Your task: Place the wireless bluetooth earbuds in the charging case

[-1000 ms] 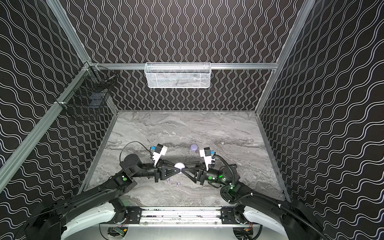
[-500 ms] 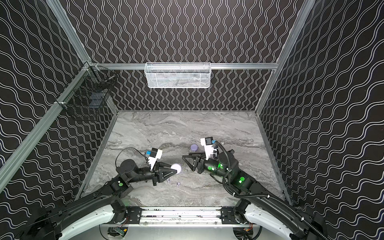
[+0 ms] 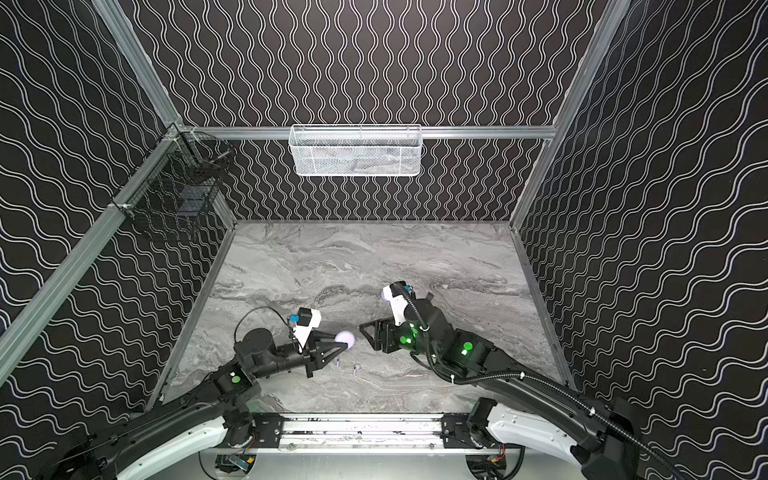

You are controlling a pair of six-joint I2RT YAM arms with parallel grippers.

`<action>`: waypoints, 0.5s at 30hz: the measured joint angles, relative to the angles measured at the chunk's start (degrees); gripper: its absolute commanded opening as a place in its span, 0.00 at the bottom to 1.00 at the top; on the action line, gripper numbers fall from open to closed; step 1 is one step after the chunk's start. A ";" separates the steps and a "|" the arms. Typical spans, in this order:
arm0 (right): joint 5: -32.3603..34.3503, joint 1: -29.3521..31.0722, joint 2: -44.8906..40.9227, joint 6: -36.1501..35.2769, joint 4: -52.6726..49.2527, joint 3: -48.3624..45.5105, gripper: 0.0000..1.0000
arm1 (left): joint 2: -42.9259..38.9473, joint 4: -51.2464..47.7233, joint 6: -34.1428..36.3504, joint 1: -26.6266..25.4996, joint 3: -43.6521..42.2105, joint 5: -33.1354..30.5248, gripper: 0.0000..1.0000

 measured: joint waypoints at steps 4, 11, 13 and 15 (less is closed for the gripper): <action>3.54 3.58 3.72 -0.76 -2.97 2.69 0.67 | -0.02 -2.69 2.89 -0.02 0.00 -2.12 0.20; 6.36 6.38 7.39 -0.76 -5.68 4.61 0.67 | -0.48 -5.68 5.51 -0.02 0.02 -5.66 0.19; 6.51 6.51 8.37 -0.76 -5.79 4.81 0.67 | -0.66 -6.16 5.68 -0.02 0.09 -6.38 0.19; 6.51 6.69 9.40 -0.74 -5.86 4.85 0.67 | -0.76 -6.73 5.73 -0.02 0.13 -7.43 0.19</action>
